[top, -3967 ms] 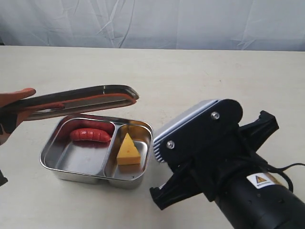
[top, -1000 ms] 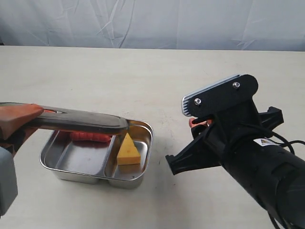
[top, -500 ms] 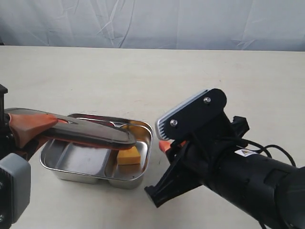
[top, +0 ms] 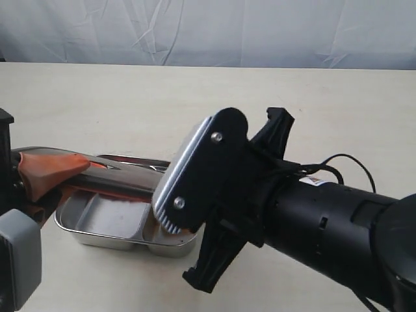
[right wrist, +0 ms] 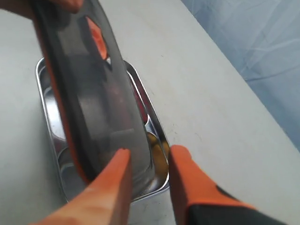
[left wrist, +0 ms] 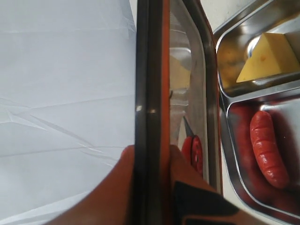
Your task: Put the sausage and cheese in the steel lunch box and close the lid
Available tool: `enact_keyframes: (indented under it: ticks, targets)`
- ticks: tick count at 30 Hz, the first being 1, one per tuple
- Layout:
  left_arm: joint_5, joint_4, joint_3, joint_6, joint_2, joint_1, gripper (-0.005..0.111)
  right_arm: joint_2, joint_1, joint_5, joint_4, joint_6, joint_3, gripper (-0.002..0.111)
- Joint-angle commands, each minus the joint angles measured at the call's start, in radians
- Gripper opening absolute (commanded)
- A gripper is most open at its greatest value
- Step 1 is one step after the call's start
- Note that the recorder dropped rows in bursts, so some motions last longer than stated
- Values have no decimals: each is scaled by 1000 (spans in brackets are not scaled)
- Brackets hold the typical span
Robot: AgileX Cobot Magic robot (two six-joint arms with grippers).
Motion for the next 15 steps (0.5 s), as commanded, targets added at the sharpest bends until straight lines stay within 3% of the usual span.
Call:
enact_keyframes:
  ticks: [1,8,15]
  targets:
    - [-9,12,-6,-3,-6,-6,0,-6,-1,14,-5,-105,-6,28]
    - [0,12,-6,-3,-31,-6,0,0,-1,86,-13,-105,-8,49]
    - [6,-2,-6,-3,-31,-6,0,16,0,132,40,-105,-17,50]
